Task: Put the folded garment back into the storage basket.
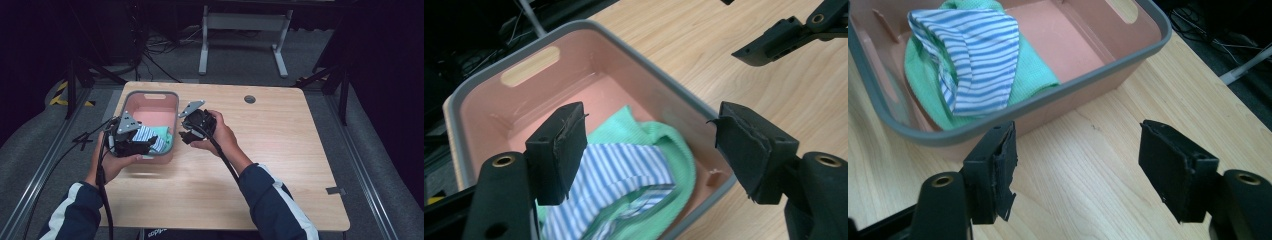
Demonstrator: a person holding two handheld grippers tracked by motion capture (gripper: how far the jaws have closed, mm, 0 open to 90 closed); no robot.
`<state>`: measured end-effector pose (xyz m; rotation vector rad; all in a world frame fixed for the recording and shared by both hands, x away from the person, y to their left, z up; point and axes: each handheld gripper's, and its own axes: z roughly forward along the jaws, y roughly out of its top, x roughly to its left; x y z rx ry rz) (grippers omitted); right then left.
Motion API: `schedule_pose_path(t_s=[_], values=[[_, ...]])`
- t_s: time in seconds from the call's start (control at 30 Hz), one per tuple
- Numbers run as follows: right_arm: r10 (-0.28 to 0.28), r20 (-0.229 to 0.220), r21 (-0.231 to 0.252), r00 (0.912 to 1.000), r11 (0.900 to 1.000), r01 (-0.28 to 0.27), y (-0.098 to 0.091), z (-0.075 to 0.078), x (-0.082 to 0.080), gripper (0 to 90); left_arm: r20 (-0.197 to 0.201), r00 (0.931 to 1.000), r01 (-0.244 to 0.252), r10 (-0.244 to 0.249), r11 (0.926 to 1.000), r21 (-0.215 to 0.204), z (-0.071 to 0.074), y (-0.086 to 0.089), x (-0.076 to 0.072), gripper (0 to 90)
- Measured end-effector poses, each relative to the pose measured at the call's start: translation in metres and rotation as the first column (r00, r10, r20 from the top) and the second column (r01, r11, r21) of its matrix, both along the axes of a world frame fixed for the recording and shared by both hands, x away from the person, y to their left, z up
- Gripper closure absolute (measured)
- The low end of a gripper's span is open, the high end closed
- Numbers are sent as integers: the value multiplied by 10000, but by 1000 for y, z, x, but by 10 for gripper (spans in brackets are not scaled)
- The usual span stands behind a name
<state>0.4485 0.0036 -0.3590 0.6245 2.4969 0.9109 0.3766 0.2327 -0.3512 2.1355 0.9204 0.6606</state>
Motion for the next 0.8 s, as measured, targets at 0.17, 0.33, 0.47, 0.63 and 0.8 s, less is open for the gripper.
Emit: schedule_pose_path(t_s=[0.17,0.33,0.47,0.63,0.8], values=[[-37,29,-101,10000,9999,37,-12,0,-6,329,38,9997,241,-241,9997,-30,-1,-11,-6,285],[70,78,-289,9999,9996,-68,-22,-3,-11,329,123,9974,718,-717,9973,-117,-2,-22,-15,273],[192,195,-411,9996,9990,-184,-32,-3,-18,331,200,9951,969,-972,9952,139,-6,-31,-22,296],[203,267,-520,9994,9985,-189,-43,-4,-25,328,-32,9911,1332,-1332,9907,293,-16,-43,-28,282],[8,362,-382,9993,9993,6,-59,-5,-32,322,-116,9862,1657,-1653,9855,378,-23,-52,-33,277]])
